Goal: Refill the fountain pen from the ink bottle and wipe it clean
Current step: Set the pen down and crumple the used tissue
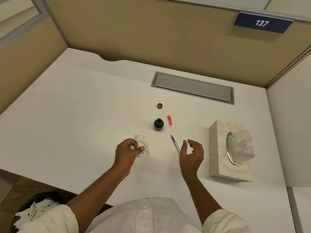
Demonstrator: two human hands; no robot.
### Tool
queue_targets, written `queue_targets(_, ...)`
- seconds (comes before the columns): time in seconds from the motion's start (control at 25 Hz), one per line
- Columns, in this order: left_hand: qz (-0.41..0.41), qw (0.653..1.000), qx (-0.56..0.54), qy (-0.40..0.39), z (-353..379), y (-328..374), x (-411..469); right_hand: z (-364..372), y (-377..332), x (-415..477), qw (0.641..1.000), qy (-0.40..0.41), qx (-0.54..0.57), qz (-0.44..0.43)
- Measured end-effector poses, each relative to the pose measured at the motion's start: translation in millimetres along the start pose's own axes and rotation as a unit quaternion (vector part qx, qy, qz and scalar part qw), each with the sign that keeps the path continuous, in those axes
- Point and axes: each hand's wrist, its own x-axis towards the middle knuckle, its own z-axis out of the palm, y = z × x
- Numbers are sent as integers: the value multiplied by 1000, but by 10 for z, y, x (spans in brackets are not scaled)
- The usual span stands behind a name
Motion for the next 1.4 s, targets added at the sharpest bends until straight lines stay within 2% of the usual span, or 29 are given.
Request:
queue_targets(0.08, 2, 1000, 7, -2, 26, 15, -49, -40, -151, -60, 999, -28, 33, 13)
queue_targets(0.16, 1, 1000, 14, -3, 58, 20, -143, -96, -337, -136, 987, -114, 84, 70)
queue_targets(0.32, 18, 998, 51, 30, 91, -10, -420, -235, -619, -265, 918, -369, 114, 94)
queue_targets(0.44, 30, 999, 33, 32, 83, -52, -640, -358, -685, -368, 873, -457, 133, 103)
queue_targets(0.64, 72, 994, 61, 58, 37, -159, -986, -524, -668, -497, 838, -505, 192, 82)
queue_targets(0.96, 102, 984, 91, 110, -197, -331, -1304, -599, -779, -691, 815, -547, 183, 61)
queue_targets(1.2, 121, 989, 9, 84, -544, -275, -1230, -242, -1016, -850, 799, -568, 170, 99)
queue_targets(1.4, 149, 979, -15, 138, -1147, -318, -1045, 239, -1298, -1242, 784, -596, 141, 96)
